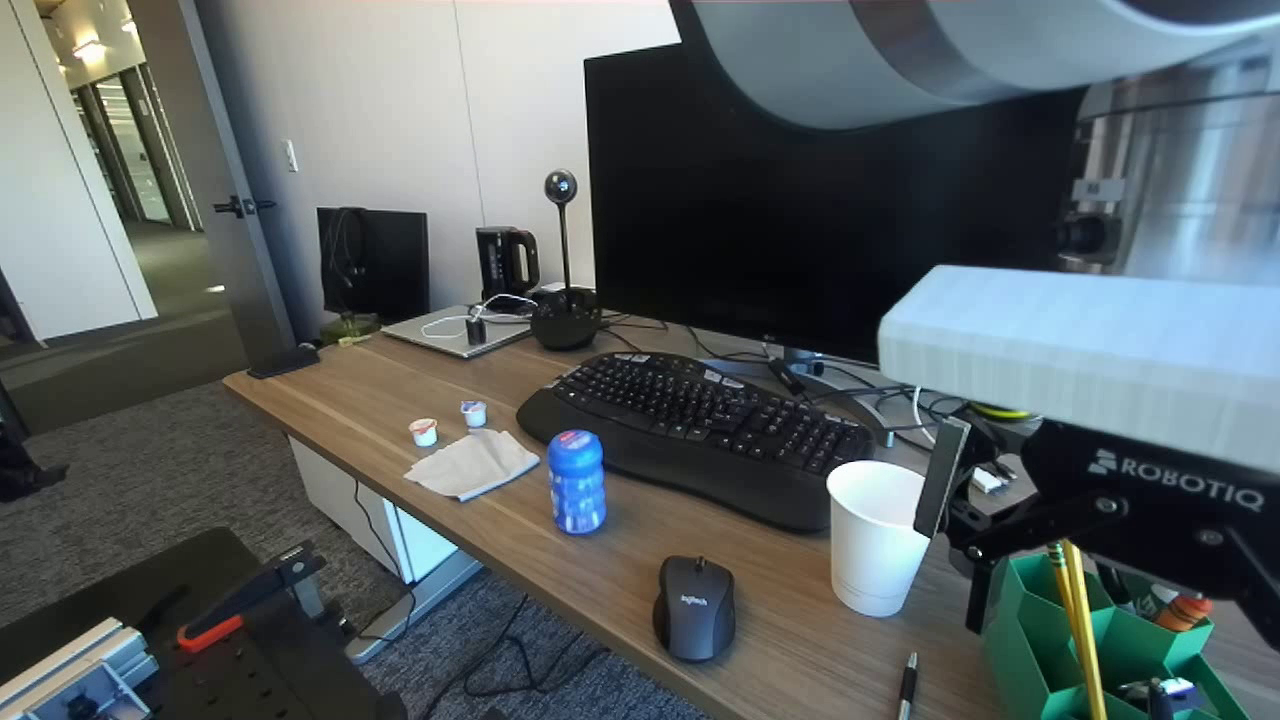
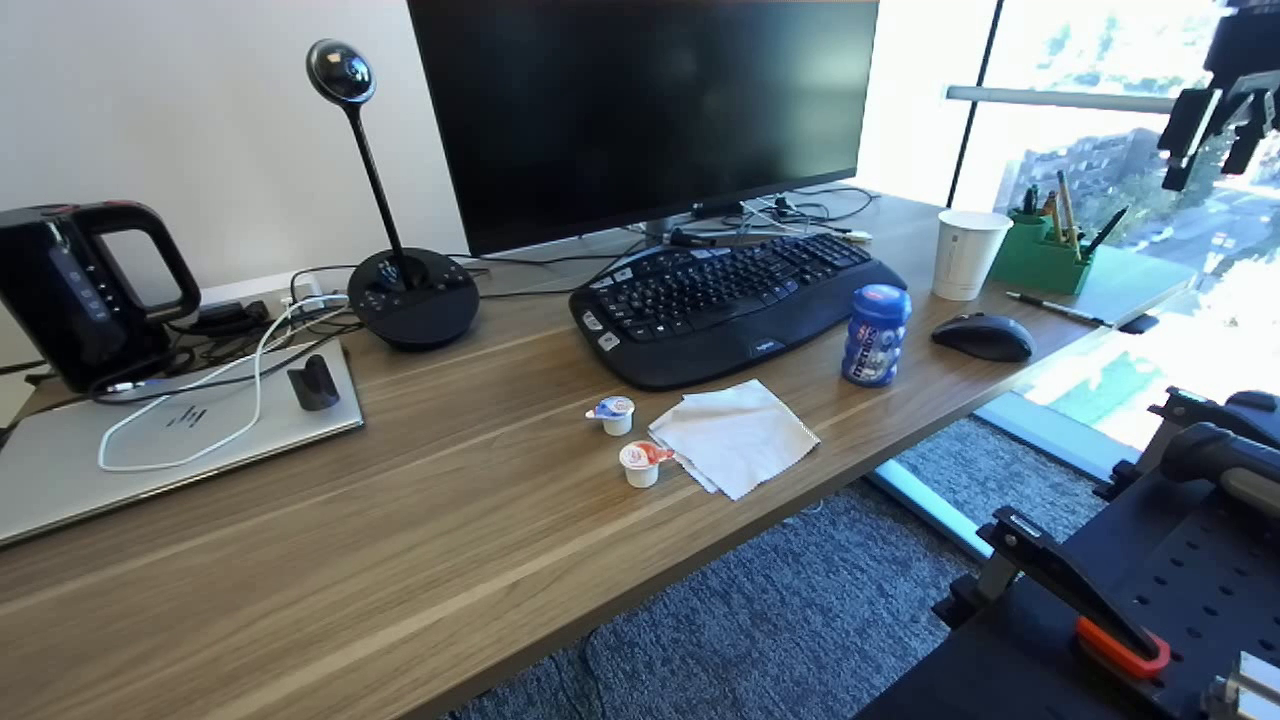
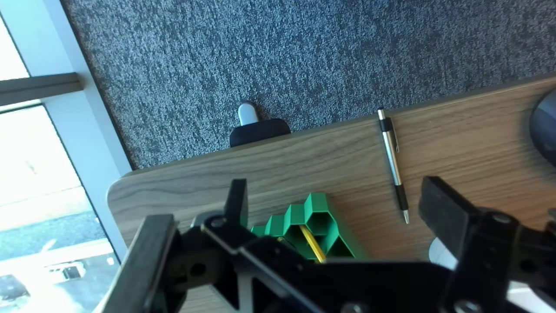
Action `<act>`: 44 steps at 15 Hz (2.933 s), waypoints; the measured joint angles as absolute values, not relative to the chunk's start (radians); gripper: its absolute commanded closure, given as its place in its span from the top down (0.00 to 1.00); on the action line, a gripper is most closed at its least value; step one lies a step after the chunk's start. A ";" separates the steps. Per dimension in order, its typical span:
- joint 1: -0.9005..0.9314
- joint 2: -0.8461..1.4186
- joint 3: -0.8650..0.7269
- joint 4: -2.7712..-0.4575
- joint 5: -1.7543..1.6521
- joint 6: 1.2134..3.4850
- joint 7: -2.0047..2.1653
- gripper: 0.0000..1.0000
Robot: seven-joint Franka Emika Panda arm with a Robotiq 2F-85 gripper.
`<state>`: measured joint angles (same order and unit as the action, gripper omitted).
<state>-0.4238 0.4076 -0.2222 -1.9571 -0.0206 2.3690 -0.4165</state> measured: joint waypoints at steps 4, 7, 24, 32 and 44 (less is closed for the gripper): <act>-0.420 0.398 -0.222 -1.940 -0.021 2.298 -0.390 1.00; -0.413 0.398 -0.222 -1.923 -0.021 2.253 -0.376 1.00; -0.381 0.347 -0.208 -1.940 -0.018 2.150 -0.500 1.00; -0.384 0.268 -0.209 -1.973 -0.017 2.078 -0.571 1.00; -0.374 0.335 -0.198 -1.985 -0.016 2.185 -0.596 1.00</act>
